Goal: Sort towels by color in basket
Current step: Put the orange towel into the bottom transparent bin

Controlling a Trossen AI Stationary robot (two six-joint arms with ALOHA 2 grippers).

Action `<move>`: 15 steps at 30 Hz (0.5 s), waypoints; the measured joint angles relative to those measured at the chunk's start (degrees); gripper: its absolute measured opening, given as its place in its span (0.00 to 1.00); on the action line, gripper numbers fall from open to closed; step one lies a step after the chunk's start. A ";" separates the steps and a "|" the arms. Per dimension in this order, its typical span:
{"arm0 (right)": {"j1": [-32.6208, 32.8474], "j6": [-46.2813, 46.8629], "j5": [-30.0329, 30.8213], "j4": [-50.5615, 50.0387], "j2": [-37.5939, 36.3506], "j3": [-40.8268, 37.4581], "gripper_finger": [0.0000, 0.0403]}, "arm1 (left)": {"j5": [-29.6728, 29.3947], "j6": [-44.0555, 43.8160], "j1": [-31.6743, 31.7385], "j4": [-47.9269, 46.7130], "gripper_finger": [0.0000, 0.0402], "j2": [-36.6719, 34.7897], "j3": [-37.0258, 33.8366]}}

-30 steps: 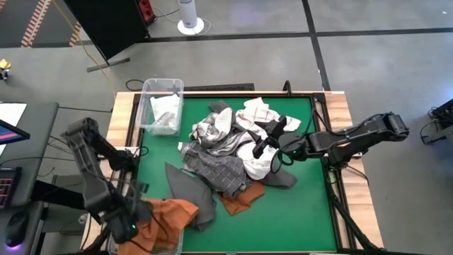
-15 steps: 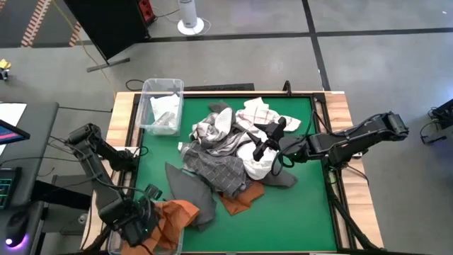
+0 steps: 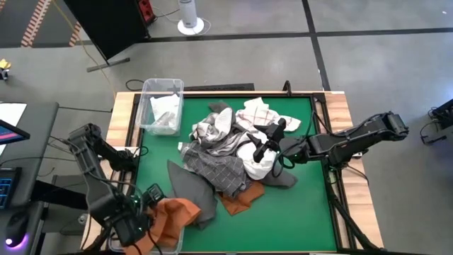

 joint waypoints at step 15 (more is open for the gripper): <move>1.42 0.15 0.00 -0.02 0.00 0.00 0.58 | -3.62 22.34 1.46 7.29 0.47 7.27 2.53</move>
